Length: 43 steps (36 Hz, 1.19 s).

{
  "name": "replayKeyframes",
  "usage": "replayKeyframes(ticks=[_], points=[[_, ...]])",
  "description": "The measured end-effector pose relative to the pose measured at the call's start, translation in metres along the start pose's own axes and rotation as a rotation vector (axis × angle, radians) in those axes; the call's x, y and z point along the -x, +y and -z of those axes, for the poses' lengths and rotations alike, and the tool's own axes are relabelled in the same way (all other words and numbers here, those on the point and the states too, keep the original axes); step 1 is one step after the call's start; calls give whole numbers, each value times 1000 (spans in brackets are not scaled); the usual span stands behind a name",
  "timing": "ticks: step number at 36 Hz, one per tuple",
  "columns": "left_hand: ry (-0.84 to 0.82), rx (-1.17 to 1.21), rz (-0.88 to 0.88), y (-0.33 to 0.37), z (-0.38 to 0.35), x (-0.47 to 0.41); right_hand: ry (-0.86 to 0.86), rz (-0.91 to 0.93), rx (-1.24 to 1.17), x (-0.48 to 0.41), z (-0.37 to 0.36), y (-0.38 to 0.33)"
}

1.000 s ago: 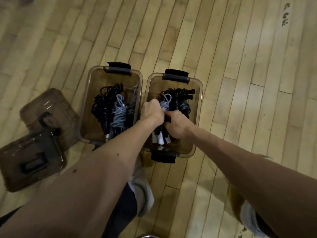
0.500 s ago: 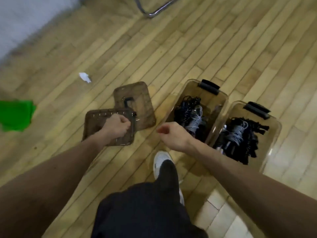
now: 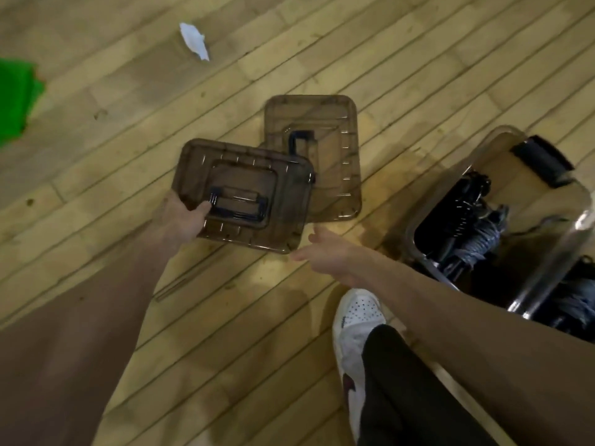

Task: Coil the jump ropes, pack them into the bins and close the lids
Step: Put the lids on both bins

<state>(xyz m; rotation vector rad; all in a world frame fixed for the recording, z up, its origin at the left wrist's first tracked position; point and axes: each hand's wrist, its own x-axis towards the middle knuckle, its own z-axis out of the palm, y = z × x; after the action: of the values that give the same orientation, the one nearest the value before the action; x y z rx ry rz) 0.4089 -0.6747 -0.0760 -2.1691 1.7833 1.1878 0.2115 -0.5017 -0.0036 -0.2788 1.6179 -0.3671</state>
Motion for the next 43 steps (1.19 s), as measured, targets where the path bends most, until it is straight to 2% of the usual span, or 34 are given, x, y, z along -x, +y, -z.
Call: replayKeyframes(ticks=[2,6,8,10,14,17,19,22,24,29,33,35,38,40,43], points=[[47,-3,57,0,0,-4,5,-5,-18,-7,0,1],[-53,197,188,-10,5,9,37,-15,-86,-4,4,0],[-74,223,216,-15,8,18,76,-23,-89,1,6,5],[-80,239,190,-9,13,34,133,-19,-77,10,12,11],[-40,205,68,33,26,78,238,102,-159,35,48,11],[-104,217,-36,74,28,117,415,269,-278,69,91,-2],[-219,262,-74,102,14,144,631,342,-313,89,127,1],[-341,311,-110,138,-20,185,899,312,-367,108,169,27],[-421,316,-107,154,-51,213,1007,234,-439,124,193,55],[-589,236,-40,178,-115,258,940,96,-497,134,227,113],[-630,50,-21,184,-140,265,938,47,-355,121,257,121],[-583,-192,-210,190,-144,264,930,28,-263,112,270,125],[-281,-518,-599,214,-146,256,874,-28,-102,98,282,132],[-155,-544,-756,237,-153,247,868,-34,-30,89,288,136],[-102,-484,-922,277,-173,231,882,-38,78,82,300,138]])
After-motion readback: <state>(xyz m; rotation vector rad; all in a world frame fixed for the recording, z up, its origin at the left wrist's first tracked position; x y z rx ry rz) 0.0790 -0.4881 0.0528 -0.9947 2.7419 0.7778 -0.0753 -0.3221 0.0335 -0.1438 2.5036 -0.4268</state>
